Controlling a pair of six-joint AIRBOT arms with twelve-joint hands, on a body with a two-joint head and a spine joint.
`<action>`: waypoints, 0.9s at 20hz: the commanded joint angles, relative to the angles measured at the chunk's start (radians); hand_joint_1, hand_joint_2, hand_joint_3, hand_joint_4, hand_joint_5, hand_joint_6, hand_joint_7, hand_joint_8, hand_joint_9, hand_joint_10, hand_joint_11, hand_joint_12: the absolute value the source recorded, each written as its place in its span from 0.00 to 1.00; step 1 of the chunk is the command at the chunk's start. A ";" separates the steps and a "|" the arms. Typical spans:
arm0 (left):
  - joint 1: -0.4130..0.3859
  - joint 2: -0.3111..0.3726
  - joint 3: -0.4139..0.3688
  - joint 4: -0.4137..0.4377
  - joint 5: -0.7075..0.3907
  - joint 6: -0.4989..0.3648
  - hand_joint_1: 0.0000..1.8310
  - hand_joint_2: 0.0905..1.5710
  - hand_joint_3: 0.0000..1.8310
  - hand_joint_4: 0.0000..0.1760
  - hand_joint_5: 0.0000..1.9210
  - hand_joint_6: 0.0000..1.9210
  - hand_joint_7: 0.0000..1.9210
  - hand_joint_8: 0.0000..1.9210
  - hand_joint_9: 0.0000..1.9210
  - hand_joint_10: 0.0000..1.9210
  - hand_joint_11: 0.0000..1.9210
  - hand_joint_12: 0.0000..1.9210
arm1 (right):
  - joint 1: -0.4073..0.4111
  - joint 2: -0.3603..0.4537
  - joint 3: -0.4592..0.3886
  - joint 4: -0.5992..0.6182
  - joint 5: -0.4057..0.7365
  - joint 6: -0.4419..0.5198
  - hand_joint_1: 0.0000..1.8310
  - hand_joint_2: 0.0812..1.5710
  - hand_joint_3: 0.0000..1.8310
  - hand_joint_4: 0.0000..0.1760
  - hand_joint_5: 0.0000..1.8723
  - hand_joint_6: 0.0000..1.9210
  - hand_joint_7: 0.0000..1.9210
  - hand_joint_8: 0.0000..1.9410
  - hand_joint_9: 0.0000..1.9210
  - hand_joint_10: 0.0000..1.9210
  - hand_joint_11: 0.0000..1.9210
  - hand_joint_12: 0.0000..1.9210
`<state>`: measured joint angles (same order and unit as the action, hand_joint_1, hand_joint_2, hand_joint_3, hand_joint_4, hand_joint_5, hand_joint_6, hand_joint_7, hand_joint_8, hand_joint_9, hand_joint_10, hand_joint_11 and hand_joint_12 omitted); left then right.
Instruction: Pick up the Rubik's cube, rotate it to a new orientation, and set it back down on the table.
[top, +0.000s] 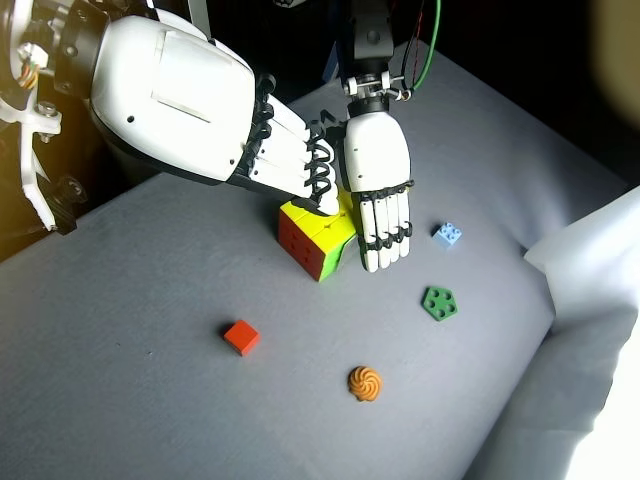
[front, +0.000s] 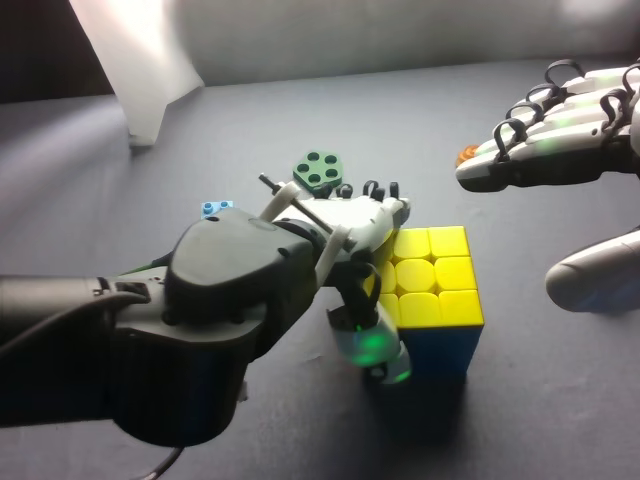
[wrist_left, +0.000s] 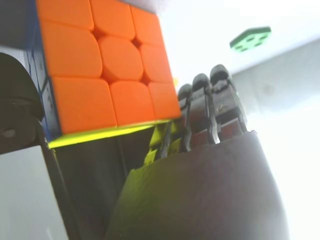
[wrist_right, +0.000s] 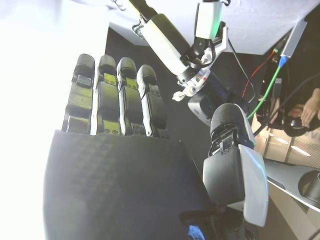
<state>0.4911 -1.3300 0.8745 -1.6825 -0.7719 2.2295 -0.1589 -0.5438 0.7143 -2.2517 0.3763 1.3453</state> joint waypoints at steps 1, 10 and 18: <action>-0.010 -0.005 0.003 0.051 -0.005 0.003 0.60 0.49 0.00 0.00 0.00 0.00 0.00 0.00 0.00 0.00 0.00 0.00 | 0.017 0.000 -0.003 0.032 -0.055 0.001 0.00 0.73 0.00 0.00 0.11 0.00 0.10 0.00 0.08 0.00 0.00 0.18; 0.011 -0.025 0.021 0.034 -0.006 0.003 0.58 0.50 0.00 0.00 0.00 0.00 0.00 0.00 0.00 0.00 0.00 0.00 | 0.031 0.001 -0.003 0.032 -0.050 0.002 0.00 0.73 0.00 0.00 0.09 0.00 0.08 0.00 0.06 0.00 0.00 0.13; 0.035 -0.035 0.026 0.017 -0.006 0.003 0.58 0.49 0.00 0.00 0.00 0.00 0.00 0.00 0.00 0.00 0.00 0.00 | 0.030 0.001 -0.003 0.032 -0.057 -0.001 0.00 0.73 0.00 0.00 0.10 0.00 0.09 0.00 0.08 0.00 0.00 0.17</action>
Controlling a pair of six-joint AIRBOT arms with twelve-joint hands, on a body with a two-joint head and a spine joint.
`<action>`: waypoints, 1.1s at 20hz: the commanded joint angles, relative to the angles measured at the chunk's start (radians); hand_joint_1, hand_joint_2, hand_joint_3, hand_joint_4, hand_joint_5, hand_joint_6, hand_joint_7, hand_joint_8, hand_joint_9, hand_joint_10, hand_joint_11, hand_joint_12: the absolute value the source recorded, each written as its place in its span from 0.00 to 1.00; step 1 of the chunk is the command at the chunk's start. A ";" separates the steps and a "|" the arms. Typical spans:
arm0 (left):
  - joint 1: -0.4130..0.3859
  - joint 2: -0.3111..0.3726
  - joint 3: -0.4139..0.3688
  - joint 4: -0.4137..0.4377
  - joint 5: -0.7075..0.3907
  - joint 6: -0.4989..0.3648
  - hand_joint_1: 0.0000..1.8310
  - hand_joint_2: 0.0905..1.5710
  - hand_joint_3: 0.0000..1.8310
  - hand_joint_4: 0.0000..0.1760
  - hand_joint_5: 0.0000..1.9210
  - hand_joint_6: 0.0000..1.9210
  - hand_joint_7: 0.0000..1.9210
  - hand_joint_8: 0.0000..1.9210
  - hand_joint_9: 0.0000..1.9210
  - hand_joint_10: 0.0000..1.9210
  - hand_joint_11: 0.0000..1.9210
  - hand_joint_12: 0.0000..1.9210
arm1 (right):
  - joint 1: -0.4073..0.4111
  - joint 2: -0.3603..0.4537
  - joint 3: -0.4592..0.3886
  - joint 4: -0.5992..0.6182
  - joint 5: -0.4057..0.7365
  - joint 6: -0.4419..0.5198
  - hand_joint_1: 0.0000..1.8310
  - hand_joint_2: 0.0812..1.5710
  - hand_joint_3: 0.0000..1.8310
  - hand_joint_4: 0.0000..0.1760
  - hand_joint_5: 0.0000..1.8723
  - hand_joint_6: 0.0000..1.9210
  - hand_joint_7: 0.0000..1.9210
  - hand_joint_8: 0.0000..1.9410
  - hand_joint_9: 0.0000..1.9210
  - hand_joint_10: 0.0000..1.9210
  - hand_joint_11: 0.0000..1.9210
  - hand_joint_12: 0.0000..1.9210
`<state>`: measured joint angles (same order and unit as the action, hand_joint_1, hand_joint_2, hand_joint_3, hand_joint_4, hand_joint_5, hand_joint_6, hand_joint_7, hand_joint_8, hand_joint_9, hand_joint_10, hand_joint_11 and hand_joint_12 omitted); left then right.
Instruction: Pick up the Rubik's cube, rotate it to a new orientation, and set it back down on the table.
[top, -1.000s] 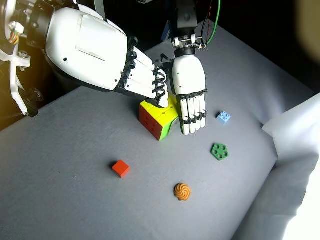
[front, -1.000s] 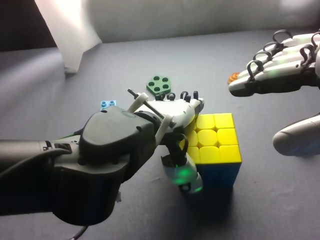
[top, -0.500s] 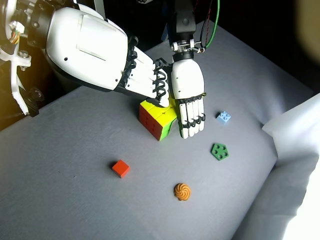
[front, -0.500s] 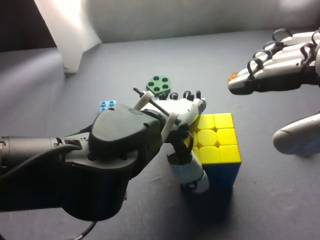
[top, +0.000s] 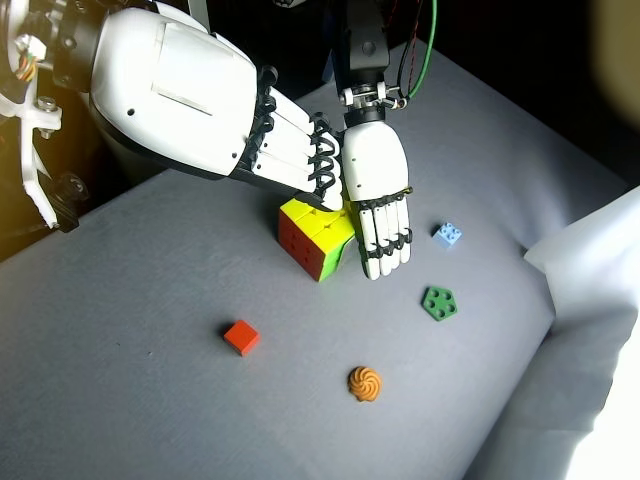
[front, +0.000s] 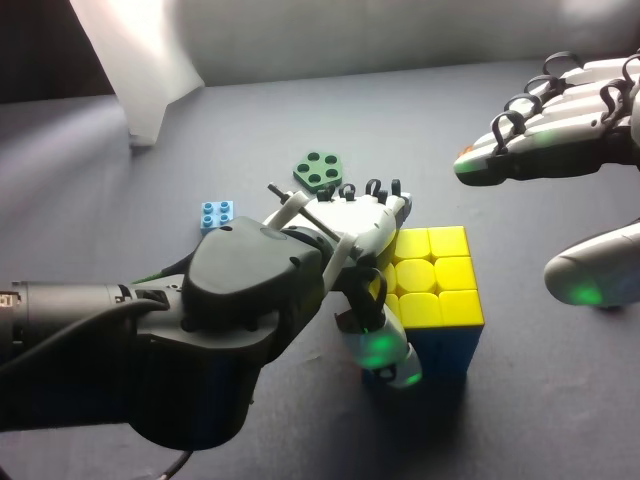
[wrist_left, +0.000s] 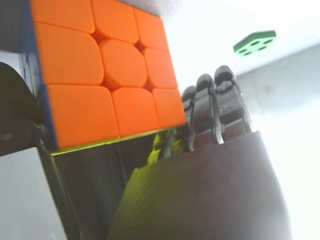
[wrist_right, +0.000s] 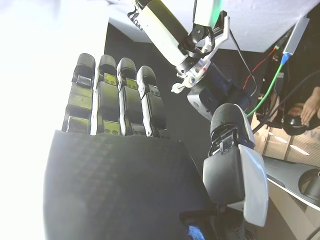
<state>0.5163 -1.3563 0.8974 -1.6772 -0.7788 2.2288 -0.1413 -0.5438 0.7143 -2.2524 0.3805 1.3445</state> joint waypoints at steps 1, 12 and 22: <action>0.011 -0.010 0.004 0.012 0.001 0.004 0.58 0.49 0.00 0.00 0.00 0.00 0.00 0.00 0.00 0.00 0.00 0.00 | 0.013 0.001 -0.003 0.033 -0.062 -0.002 0.00 0.73 0.00 0.00 0.09 0.00 0.09 0.00 0.07 0.00 0.00 0.14; 0.012 -0.011 0.006 0.024 0.001 0.003 0.62 0.62 0.00 0.00 0.10 0.01 0.13 0.01 0.15 0.01 0.05 0.30 | 0.013 0.001 -0.003 0.033 -0.062 -0.011 0.00 0.74 0.00 0.00 0.10 0.00 0.09 0.00 0.07 0.00 0.00 0.17; 0.008 -0.008 0.000 0.047 0.001 0.003 0.74 0.75 0.00 0.00 0.42 0.54 0.41 0.72 0.41 0.76 0.35 0.70 | -0.002 0.007 -0.002 0.031 -0.112 -0.125 0.00 0.74 0.00 0.00 0.11 0.00 0.09 0.00 0.07 0.00 0.00 0.16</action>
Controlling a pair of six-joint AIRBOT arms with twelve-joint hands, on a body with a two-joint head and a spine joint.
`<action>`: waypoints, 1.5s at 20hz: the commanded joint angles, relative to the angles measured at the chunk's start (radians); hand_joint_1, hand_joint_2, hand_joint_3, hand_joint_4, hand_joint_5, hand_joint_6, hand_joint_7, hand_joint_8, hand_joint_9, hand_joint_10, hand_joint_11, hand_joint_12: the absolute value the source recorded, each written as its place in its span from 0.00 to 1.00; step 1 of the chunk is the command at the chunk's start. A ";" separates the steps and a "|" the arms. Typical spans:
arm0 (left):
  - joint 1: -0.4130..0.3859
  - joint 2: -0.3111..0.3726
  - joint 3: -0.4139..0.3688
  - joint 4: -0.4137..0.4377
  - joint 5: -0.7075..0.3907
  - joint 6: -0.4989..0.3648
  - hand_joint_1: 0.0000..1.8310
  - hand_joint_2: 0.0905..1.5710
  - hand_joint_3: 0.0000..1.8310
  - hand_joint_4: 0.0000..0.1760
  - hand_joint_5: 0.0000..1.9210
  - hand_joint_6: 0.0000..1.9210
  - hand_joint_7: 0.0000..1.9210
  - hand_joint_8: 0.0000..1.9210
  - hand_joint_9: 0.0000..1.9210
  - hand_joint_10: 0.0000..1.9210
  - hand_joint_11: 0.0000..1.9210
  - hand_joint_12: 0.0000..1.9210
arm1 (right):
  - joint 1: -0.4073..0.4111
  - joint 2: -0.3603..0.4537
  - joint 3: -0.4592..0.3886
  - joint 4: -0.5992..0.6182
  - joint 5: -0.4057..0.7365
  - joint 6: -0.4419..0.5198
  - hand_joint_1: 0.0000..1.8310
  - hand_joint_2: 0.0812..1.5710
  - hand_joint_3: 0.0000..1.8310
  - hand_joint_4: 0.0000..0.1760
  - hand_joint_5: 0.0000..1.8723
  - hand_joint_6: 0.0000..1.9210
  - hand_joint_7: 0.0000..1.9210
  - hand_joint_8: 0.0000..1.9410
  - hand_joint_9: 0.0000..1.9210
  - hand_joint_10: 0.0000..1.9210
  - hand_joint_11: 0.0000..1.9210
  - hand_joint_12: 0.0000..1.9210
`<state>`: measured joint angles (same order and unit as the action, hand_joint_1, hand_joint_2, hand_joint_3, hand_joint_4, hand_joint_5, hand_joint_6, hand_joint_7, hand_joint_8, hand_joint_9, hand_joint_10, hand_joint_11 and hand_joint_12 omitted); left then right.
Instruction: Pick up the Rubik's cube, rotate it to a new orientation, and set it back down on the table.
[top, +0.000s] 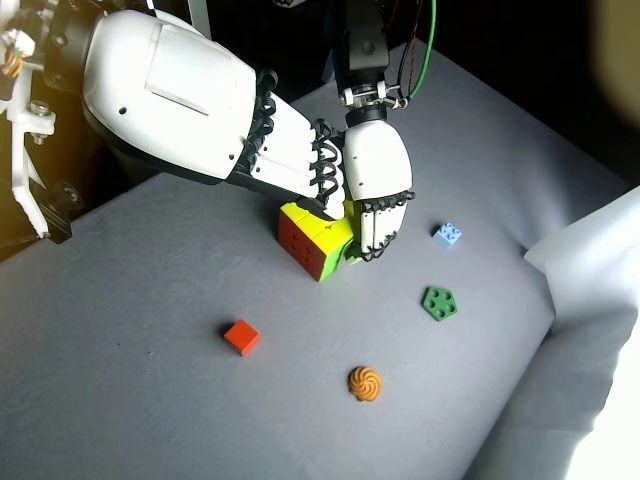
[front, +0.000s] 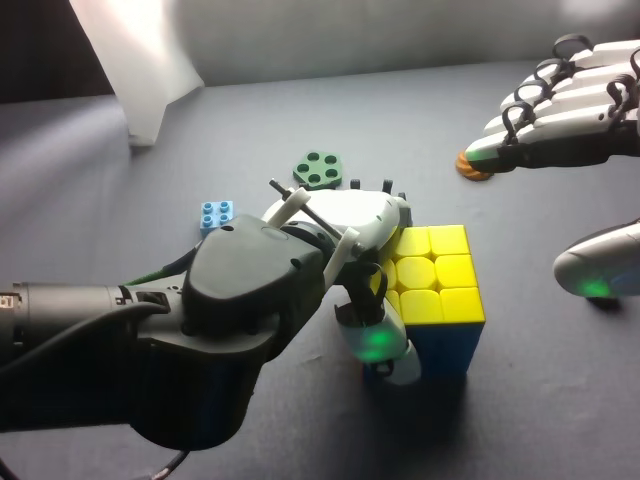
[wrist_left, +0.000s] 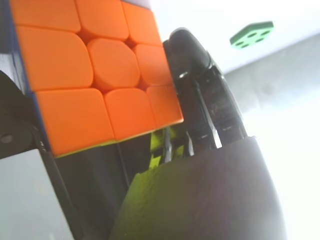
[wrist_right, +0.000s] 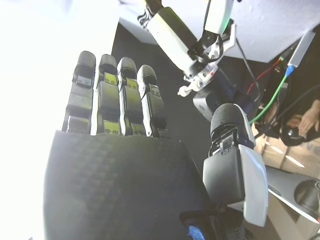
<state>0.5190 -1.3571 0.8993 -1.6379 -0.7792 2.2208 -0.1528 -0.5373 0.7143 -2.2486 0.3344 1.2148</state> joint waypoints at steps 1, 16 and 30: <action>0.003 -0.005 -0.004 0.013 0.001 0.011 0.74 0.75 0.00 0.00 0.42 0.55 0.41 0.72 0.40 0.76 0.34 0.71 | 0.006 0.000 -0.002 0.027 -0.069 -0.016 0.00 0.74 0.00 0.00 0.10 0.00 0.09 0.00 0.06 0.00 0.00 0.14; -0.127 0.047 -0.026 0.082 0.020 -0.017 0.73 0.76 0.00 0.00 0.40 0.58 0.39 0.73 0.39 0.78 0.31 0.74 | 0.001 0.004 -0.003 0.027 -0.083 -0.073 0.22 0.84 0.00 0.00 0.21 0.01 0.32 0.03 0.29 0.06 0.00 0.62; -0.231 0.060 -0.032 0.026 0.030 -0.005 0.74 0.75 0.00 0.00 0.42 0.56 0.41 0.71 0.39 0.78 0.30 0.76 | 0.034 0.036 -0.002 0.027 -0.054 -0.142 0.70 0.84 0.01 1.00 0.00 0.00 0.29 0.89 0.39 1.00 0.32 1.00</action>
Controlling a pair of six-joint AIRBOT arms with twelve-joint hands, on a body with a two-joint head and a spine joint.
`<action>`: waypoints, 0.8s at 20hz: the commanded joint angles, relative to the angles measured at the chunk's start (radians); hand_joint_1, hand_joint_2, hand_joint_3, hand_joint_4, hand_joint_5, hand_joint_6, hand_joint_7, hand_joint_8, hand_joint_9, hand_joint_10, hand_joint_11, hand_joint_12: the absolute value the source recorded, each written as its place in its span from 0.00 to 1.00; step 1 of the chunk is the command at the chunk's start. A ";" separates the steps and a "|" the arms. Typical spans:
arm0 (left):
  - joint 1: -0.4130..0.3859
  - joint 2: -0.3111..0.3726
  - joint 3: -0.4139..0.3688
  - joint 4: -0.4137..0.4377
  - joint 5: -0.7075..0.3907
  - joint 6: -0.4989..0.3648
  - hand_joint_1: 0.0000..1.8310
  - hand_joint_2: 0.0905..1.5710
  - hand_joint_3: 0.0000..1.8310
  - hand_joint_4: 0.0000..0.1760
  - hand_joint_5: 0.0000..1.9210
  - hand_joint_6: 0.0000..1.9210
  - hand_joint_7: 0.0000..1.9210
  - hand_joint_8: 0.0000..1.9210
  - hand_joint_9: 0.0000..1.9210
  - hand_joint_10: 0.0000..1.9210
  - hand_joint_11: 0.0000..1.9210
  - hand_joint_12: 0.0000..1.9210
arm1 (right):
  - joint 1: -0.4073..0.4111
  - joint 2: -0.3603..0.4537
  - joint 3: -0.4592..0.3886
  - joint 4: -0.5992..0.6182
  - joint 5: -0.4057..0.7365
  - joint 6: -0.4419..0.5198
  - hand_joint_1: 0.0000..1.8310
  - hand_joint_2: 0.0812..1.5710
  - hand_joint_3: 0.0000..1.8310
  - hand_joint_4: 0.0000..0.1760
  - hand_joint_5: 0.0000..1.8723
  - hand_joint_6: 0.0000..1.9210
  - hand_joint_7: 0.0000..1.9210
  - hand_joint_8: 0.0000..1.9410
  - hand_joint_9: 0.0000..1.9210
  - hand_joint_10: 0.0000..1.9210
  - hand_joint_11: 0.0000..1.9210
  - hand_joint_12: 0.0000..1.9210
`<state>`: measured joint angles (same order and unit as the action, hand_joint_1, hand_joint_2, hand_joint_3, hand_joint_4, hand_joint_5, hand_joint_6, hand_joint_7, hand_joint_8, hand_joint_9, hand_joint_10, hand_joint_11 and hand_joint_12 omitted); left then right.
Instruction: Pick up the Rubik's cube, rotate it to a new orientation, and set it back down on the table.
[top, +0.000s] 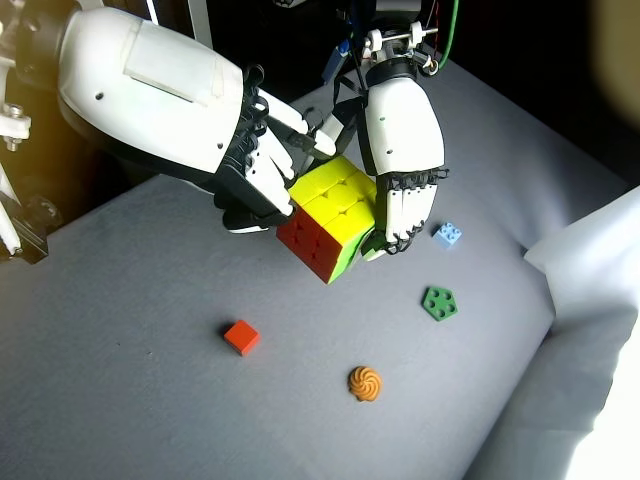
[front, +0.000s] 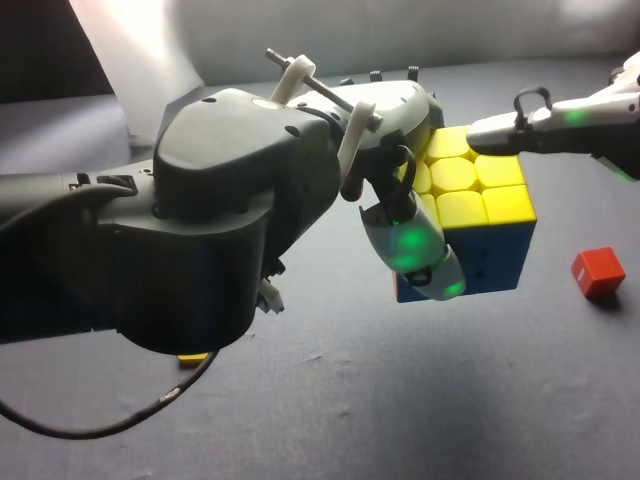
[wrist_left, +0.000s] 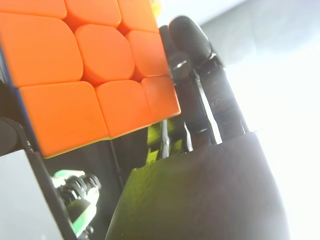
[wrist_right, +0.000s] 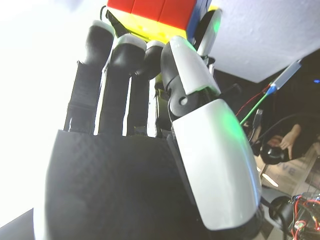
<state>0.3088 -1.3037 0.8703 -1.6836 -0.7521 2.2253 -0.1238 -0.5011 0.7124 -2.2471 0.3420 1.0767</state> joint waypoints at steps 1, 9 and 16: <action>-0.021 0.007 -0.003 0.071 0.004 -0.009 0.74 0.75 0.00 0.00 0.42 0.57 0.40 0.71 0.38 0.78 0.30 0.77 | 0.005 0.000 -0.001 0.025 -0.061 -0.008 0.70 0.84 0.01 1.00 0.00 0.00 0.29 0.89 0.38 1.00 0.30 1.00; -0.020 0.007 -0.003 0.070 0.006 -0.004 0.73 0.76 0.00 0.00 0.42 0.55 0.38 0.75 0.37 0.81 0.28 0.80 | -0.037 0.026 0.000 0.025 -0.062 -0.109 0.70 0.83 0.01 1.00 0.00 0.00 0.31 0.86 0.35 1.00 0.22 1.00; -0.024 0.006 0.000 0.068 0.006 -0.004 0.73 0.76 0.00 0.00 0.41 0.56 0.39 0.73 0.38 0.81 0.27 0.80 | -0.074 0.022 0.000 0.025 -0.078 -0.147 0.70 0.84 0.01 1.00 0.00 0.00 0.30 0.89 0.33 1.00 0.23 1.00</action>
<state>0.3054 -1.3014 0.8703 -1.6855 -0.7494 2.2288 -0.2047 -0.4786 0.7136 -2.2452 0.3298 0.9375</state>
